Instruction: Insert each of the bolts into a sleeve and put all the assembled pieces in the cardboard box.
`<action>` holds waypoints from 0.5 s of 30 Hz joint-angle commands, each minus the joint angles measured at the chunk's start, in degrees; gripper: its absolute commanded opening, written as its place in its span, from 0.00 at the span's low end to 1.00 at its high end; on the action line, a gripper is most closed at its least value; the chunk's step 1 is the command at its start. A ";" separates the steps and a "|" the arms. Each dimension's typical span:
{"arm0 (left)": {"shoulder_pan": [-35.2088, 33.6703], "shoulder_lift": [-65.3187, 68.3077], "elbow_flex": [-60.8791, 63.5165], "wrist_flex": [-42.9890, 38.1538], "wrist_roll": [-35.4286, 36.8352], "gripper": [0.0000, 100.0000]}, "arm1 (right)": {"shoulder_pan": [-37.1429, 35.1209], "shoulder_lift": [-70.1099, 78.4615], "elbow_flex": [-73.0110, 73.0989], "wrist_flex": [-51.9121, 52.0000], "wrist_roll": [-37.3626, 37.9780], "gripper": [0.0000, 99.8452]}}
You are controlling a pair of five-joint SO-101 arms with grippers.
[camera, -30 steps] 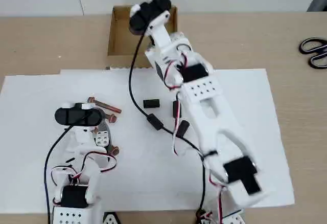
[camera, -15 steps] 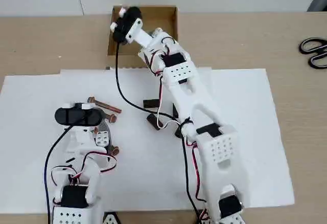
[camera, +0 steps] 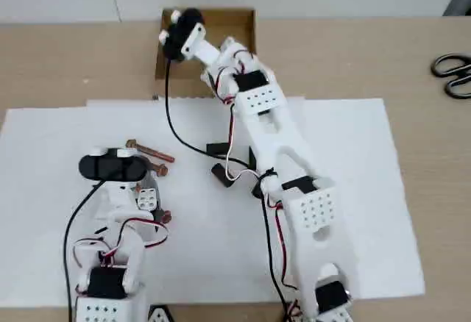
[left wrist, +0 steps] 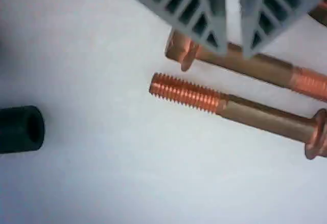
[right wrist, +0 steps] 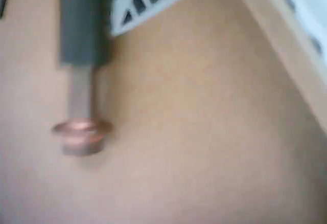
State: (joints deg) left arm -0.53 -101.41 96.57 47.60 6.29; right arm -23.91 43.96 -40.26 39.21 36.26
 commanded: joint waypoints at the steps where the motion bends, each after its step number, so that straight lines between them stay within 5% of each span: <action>1: -0.44 -0.70 -0.13 0.26 -0.09 0.01 | 0.84 -9.10 -3.69 8.48 -4.48 0.13; 7: -0.44 -0.70 -0.13 0.26 -0.09 0.01 | 0.66 -19.38 -4.04 29.41 -7.74 0.00; 15: -0.44 -0.70 -0.13 0.26 -0.09 0.01 | 0.75 -27.47 -4.04 51.38 -28.75 0.01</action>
State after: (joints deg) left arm -0.53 -101.41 96.57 47.60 6.29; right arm -23.91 21.54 -41.67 84.48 14.29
